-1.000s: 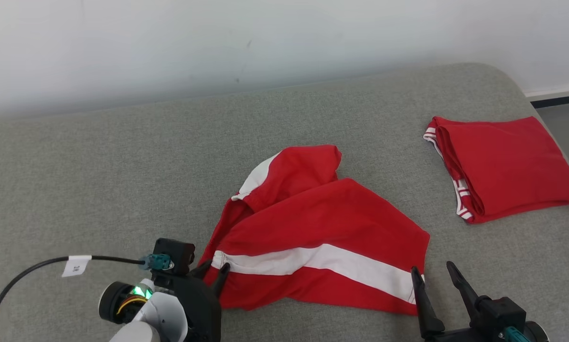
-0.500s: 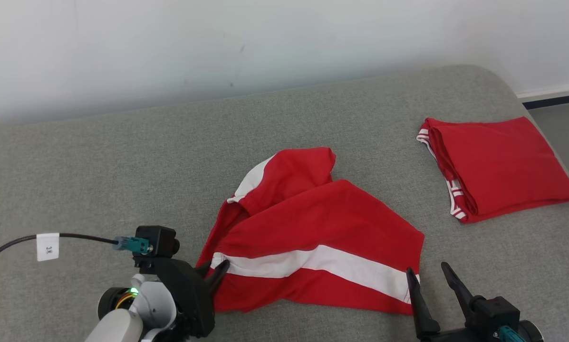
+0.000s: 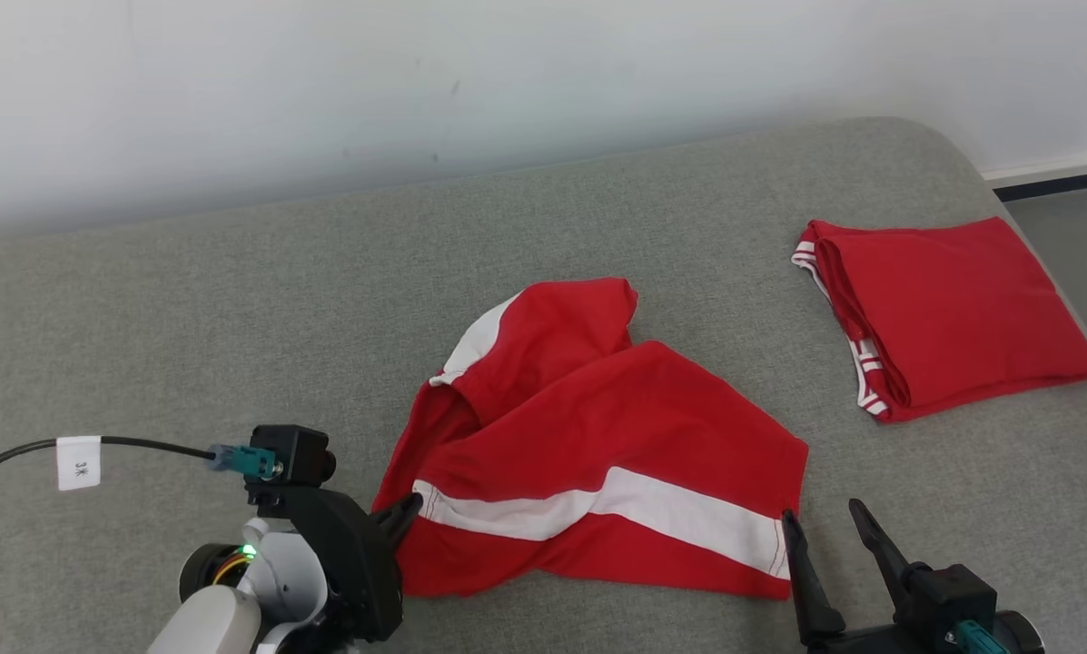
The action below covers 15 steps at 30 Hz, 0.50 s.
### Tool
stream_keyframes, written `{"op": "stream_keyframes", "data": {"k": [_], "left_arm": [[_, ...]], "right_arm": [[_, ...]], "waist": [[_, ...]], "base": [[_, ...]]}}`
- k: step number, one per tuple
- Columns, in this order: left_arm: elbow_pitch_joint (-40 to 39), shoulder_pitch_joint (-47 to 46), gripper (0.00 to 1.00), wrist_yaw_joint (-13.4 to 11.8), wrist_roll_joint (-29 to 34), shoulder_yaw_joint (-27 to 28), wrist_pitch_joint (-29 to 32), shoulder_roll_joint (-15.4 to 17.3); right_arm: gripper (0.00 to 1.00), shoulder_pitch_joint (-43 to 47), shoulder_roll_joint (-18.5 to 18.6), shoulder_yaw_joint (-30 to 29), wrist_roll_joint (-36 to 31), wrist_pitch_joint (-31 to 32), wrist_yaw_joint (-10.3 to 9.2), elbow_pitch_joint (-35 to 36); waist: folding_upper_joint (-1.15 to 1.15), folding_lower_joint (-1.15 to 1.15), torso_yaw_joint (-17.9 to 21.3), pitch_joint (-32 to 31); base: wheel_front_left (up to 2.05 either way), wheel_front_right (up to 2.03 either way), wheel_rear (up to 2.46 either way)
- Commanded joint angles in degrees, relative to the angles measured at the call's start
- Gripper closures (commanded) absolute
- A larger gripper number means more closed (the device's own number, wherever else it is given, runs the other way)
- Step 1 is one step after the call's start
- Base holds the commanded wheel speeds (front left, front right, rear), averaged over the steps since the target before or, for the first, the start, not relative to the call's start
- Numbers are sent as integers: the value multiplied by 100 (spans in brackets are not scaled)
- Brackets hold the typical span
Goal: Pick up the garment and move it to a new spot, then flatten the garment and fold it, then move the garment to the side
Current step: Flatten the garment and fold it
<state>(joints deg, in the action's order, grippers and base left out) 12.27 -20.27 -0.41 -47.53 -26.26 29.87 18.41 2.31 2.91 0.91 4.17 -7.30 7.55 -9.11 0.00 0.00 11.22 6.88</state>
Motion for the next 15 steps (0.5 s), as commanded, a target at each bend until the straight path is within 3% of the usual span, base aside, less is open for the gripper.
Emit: {"op": "stream_keyframes", "data": {"k": [1, 4, 11, 15], "left_arm": [[-67, -20, 100, 37, 10, 30, -77, 14], [-200, 49, 100, -11, -19, 162, -204, 119], [-488, 403, 100, -81, -158, 438, -345, 350], [-545, 501, 100, -70, -248, 513, -413, 360]], "right_arm": [[0, -24, -6, 19, -51, 15, -11, 34], [0, -6, -4, -28, 48, 242, -11, 68], [0, 211, -3, -148, 210, 1639, -11, 264], [0, 164, -2, -300, 338, 2035, -11, 410]], "waist": [[0, 0, -46, 25], [0, 0, -124, 54], [0, 0, -285, 78], [0, 0, -319, 82]], "base": [[0, 0, 0], [0, 0, 0], [0, 0, 0], [0, 0, 0]]}}
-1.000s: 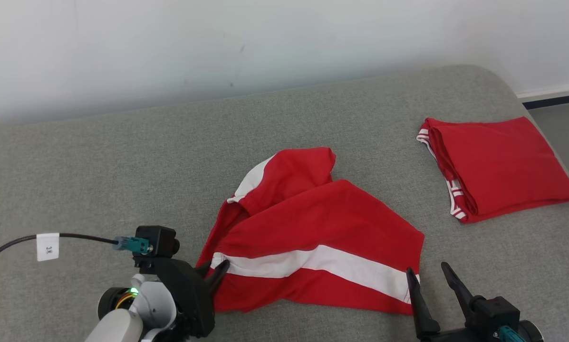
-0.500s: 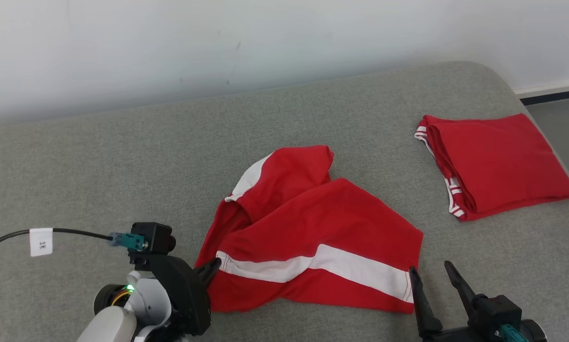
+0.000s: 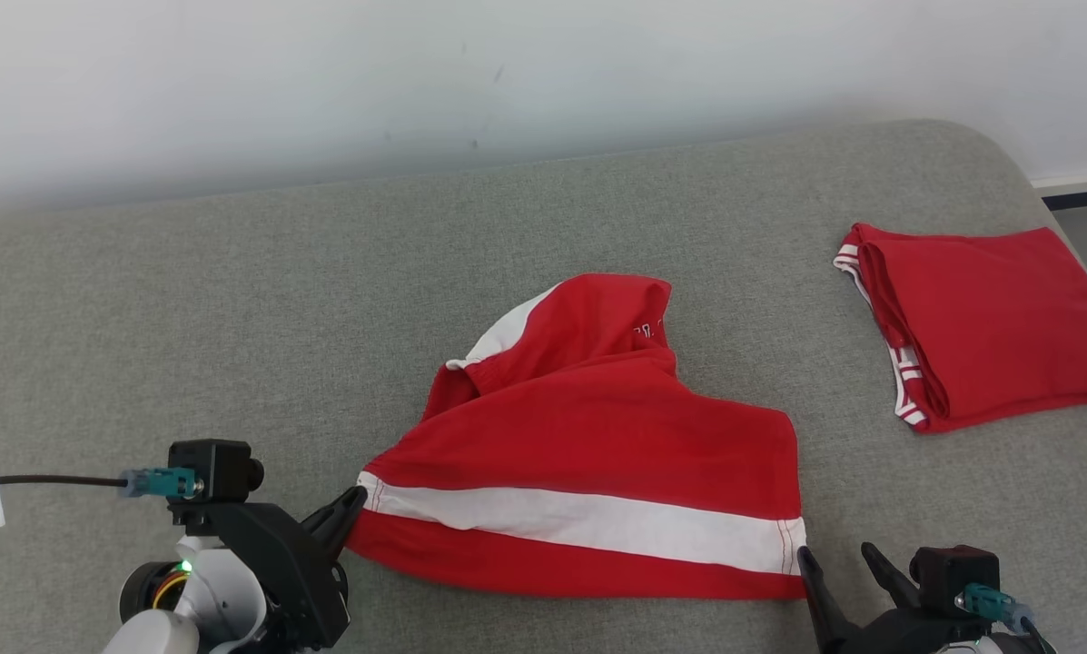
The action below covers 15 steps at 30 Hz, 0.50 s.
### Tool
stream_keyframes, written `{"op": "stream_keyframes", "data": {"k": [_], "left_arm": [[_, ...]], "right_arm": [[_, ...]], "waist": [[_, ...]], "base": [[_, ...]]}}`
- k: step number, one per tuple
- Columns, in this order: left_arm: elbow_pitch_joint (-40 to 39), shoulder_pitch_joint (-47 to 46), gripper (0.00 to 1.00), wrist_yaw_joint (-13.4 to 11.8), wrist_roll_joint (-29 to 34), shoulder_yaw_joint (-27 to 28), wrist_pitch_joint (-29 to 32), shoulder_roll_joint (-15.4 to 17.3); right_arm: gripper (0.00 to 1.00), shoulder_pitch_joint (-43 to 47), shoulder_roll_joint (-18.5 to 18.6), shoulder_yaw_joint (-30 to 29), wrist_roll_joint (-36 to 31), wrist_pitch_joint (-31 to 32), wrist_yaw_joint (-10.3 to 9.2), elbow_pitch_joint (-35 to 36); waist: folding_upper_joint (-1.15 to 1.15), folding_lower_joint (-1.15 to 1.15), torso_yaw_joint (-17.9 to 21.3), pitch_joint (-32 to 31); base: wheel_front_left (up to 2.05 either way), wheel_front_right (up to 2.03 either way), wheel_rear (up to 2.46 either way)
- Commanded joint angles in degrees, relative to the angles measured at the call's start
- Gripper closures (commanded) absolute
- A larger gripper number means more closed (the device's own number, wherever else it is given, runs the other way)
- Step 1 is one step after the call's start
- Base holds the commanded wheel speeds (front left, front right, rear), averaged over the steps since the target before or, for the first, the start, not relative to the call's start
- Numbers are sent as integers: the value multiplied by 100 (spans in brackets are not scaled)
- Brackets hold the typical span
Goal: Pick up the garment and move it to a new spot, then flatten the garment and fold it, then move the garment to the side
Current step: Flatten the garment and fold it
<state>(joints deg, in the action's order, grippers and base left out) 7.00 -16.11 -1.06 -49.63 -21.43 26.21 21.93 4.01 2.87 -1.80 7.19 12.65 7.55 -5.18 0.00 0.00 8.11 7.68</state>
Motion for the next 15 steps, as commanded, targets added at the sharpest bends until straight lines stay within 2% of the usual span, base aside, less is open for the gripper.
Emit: {"op": "stream_keyframes", "data": {"k": [1, 6, 7, 10, 12, 14, 15], "left_arm": [[-24, 86, 100, -2, -46, 29, -46, 0], [-33, -11, 100, -19, 2, -18, -79, -50], [-32, -24, 100, -20, -2, -28, -82, -59], [-31, -45, 100, -21, 13, -41, -94, -60], [-35, -47, 100, -23, 18, -48, -91, -47], [-35, -47, 100, -23, 17, -51, -92, -46], [-37, -52, 100, -21, 16, -53, -92, -43]], "right_arm": [[0, -37, -2, -49, 85, 125, -11, -10], [0, -257, -3, -79, 138, 511, -11, -164], [3, -282, -2, -56, 131, 560, -11, -167], [27, -308, -2, 19, 112, 704, -11, -154], [51, -313, -1, 52, 129, 801, -11, -146], [53, -309, -2, 59, 130, 834, -11, -135], [59, -303, -2, 69, 142, 847, -11, -130]], "waist": [[0, 0, -12, -1], [0, 0, -41, -7], [0, 0, -47, -10], [0, 0, -57, -9], [0, 0, -63, -1], [0, 0, -67, 3], [0, 0, -70, 7]], "base": [[0, 0, 0], [0, 0, 0], [0, 0, 0], [0, 0, 0], [0, 0, 0], [0, 0, 0], [0, 0, 0]]}}
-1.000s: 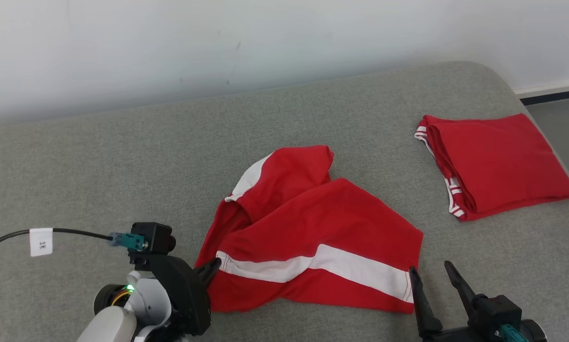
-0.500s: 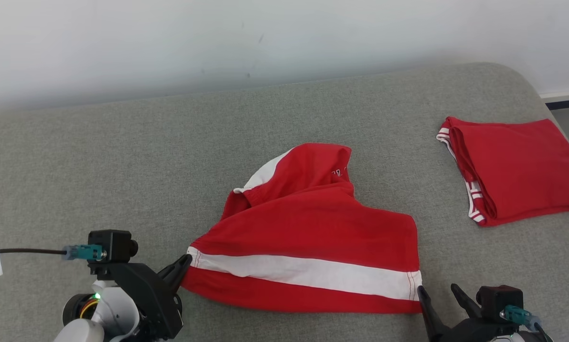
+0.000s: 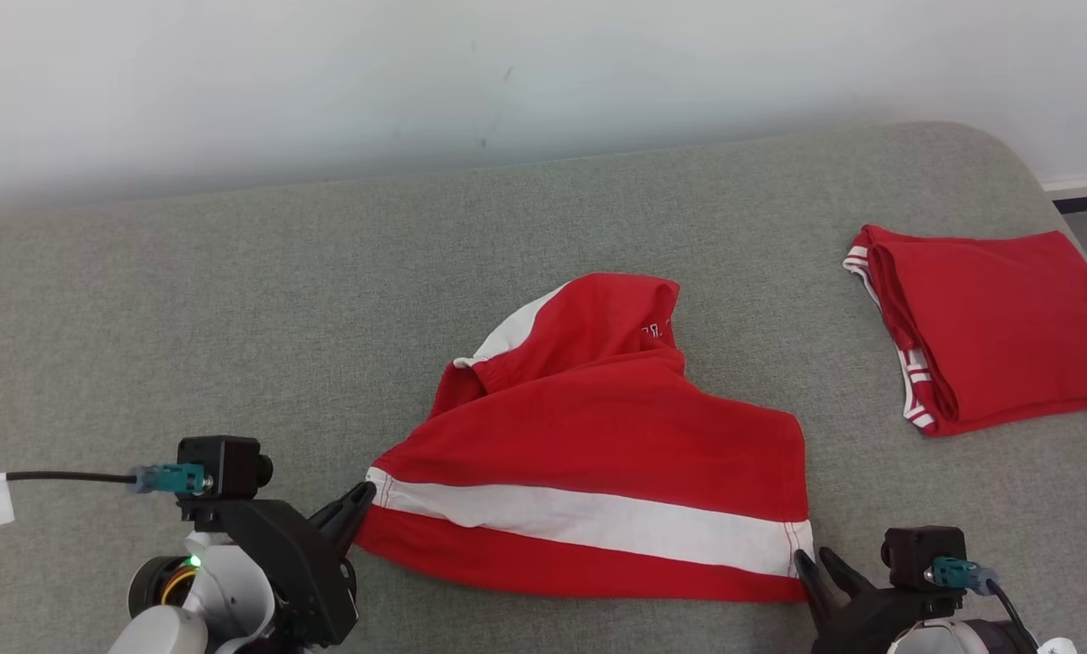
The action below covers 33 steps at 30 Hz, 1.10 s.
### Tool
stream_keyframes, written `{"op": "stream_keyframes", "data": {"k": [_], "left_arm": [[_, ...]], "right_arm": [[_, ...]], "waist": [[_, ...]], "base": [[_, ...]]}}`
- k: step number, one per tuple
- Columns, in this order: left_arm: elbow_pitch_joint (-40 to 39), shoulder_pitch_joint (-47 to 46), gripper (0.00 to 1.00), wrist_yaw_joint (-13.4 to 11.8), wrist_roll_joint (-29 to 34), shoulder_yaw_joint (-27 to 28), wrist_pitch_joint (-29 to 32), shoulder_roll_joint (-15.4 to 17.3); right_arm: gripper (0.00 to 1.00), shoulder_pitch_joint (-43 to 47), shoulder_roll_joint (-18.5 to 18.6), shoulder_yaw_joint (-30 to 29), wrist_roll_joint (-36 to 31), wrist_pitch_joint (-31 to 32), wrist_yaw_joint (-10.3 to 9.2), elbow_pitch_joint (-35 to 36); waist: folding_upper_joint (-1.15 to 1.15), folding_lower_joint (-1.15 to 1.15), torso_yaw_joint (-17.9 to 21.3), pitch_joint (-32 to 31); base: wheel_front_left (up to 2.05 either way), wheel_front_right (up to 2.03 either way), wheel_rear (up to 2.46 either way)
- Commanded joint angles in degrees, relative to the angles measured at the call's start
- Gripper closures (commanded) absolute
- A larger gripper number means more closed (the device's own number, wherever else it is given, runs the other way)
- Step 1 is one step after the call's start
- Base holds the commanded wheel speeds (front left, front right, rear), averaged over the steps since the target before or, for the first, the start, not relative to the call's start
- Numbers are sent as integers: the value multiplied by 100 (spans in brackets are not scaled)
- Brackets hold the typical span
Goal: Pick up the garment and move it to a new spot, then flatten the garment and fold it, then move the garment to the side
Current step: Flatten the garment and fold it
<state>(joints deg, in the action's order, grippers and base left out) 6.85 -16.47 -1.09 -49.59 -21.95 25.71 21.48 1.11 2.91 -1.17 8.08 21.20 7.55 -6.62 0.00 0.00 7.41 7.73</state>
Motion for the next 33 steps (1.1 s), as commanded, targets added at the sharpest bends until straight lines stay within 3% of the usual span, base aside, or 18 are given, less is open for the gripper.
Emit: {"op": "stream_keyframes", "data": {"k": [1, 4, 6, 7, 15, 25, 33], "left_arm": [[-23, -21, 100, -21, 11, 2, -54, 3], [-15, -25, 100, -29, 21, 7, -62, 14], [-4, -23, 100, -30, 21, 12, -78, 19], [1, -24, 100, -30, 25, 14, -91, 21], [-16, -68, 100, 41, 8, 75, -296, -18], [-481, -515, 100, 436, -489, 767, -1266, -303], [-1040, -999, 100, 567, -1134, 1093, -1278, -513]], "right_arm": [[64, -9, -5, 16, 56, 9, -11, 27], [70, -7, -5, 47, 82, 34, -11, 49], [84, 1, -5, 59, 85, 36, -11, 55], [100, 4, -5, 67, 87, 38, -11, 60], [100, -97, -5, 76, 91, -96, -11, 181], [100, -772, 13, -147, 9, -692, -11, 1287], [100, -1675, 535, -122, 49, -811, -11, 2057]], "waist": [[0, 0, -4, 6], [0, 0, -4, 17], [0, 0, -6, 20], [0, 0, -8, 20], [0, 0, -13, -7], [0, 0, -6, -199], [0, 0, 38, -430]], "base": [[0, 0, 0], [0, 0, 0], [0, 0, 0], [0, 0, 0], [0, 0, 0], [0, 0, 0], [0, 0, 0]]}}
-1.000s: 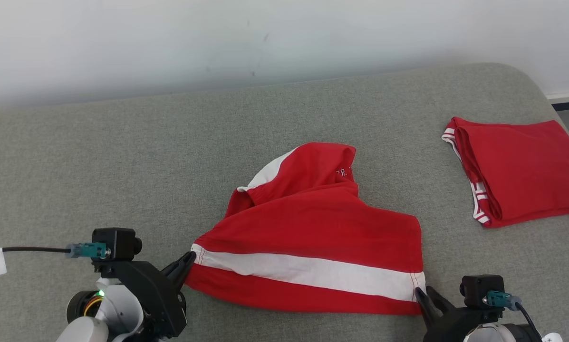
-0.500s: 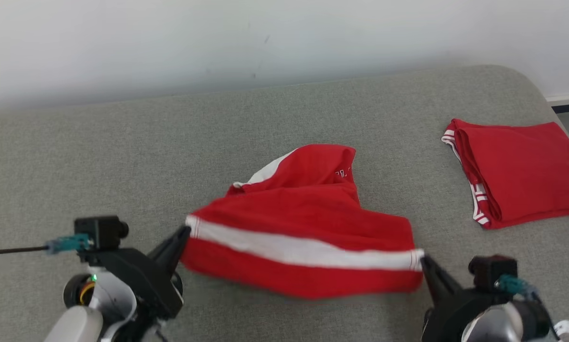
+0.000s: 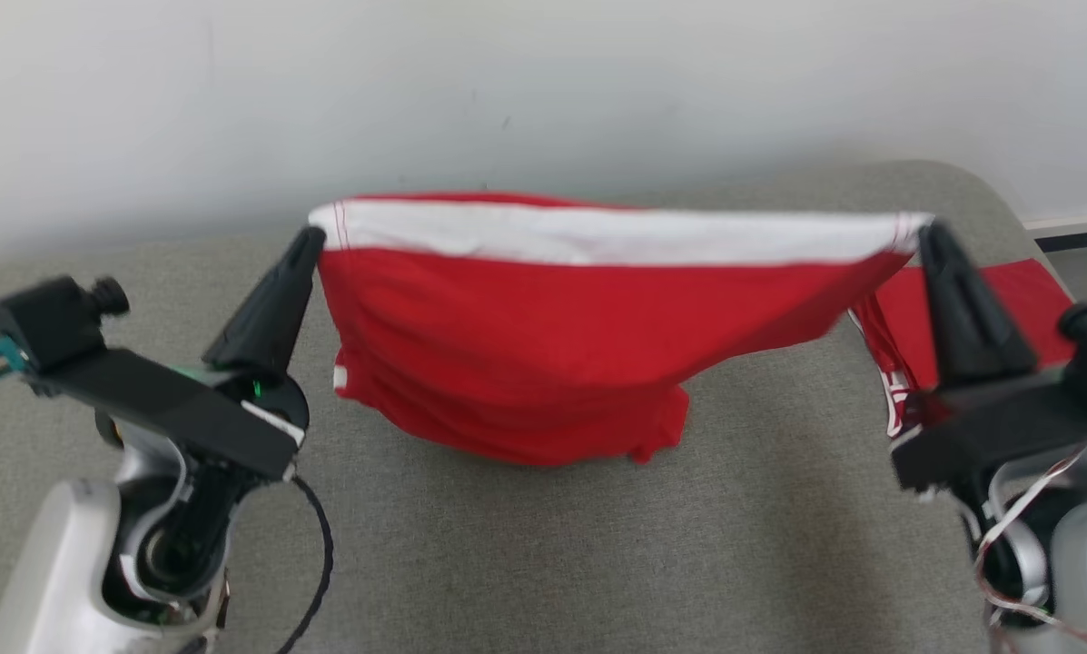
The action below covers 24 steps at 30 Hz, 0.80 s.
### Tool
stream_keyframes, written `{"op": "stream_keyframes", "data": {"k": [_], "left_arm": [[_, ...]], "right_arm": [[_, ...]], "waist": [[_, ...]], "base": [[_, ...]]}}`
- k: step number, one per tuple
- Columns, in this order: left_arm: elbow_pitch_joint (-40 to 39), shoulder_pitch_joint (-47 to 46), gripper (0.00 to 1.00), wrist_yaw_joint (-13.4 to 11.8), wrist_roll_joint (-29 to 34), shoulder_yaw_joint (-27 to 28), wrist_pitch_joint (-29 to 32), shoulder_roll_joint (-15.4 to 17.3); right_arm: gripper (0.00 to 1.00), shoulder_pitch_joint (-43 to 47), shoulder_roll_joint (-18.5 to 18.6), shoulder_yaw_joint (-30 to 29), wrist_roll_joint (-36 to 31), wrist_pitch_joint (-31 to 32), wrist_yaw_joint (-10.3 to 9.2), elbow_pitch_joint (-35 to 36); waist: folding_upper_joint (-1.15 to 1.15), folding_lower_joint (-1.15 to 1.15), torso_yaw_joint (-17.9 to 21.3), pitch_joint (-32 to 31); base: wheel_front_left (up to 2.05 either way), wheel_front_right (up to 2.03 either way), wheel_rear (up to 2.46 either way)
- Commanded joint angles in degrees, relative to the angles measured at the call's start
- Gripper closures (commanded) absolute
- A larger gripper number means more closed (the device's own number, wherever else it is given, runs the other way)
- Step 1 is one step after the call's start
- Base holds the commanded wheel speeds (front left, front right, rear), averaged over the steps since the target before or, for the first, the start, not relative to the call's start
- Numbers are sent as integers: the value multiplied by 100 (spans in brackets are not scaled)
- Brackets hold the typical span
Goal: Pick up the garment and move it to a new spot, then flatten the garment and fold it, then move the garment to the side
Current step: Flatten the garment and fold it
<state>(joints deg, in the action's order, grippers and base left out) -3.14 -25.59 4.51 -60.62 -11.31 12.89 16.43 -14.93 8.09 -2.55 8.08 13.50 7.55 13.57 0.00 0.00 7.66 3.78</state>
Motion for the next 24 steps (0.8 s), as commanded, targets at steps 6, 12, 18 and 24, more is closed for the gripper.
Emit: {"op": "stream_keyframes", "data": {"k": [6, 12, 18, 24], "left_arm": [[-585, -622, 100, -354, -400, 177, 264, -182], [-710, -1273, 100, -739, -545, 155, 487, -366], [20, -2463, 100, -1115, -416, 398, 330, -515], [1006, -4092, 100, -1164, 30, 683, -504, -643]], "right_arm": [[100, -924, 452, 32, 158, -14, -11, 502], [100, -1781, 714, 252, 544, 102, -11, 105], [100, -3305, 949, 1036, 832, -64, -11, -1420], [100, -5282, 881, 1448, 271, -1037, -11, -2974]], "waist": [[0, 0, 40, 38], [0, 0, 76, 451], [0, 0, 177, 1492], [0, 0, 248, 2469]], "base": [[0, 0, 0], [0, 0, 0], [0, 0, 0], [0, 0, 0]]}}
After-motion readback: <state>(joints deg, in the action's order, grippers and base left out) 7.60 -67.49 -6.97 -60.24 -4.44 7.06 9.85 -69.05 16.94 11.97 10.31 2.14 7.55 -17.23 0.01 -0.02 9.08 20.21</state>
